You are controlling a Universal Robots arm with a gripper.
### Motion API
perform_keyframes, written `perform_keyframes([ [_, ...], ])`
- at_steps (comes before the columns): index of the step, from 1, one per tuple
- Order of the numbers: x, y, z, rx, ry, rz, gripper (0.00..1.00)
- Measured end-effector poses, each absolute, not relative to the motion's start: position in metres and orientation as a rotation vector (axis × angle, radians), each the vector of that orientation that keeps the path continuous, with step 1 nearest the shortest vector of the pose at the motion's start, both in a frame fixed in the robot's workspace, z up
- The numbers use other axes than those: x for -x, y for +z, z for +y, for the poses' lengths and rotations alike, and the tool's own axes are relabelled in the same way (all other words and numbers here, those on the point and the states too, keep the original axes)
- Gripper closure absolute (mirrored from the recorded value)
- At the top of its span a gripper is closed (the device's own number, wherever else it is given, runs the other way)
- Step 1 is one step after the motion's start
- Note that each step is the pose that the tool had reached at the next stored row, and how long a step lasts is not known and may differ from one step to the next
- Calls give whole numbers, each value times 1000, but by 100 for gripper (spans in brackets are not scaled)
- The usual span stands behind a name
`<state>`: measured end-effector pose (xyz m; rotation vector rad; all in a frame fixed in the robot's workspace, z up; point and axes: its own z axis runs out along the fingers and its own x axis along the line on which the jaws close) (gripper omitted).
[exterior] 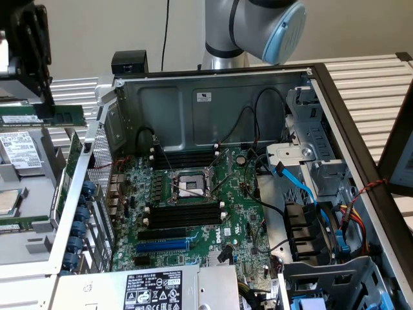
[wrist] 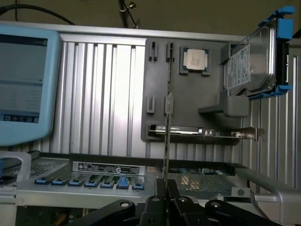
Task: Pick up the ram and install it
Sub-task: 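Pick up the ram and move it above insertion slot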
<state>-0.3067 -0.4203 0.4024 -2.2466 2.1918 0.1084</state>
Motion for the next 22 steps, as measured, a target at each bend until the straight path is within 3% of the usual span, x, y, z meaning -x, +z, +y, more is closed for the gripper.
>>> perform_keyframes([
  [22,219,402,-416,2242,103,2202,86],
])
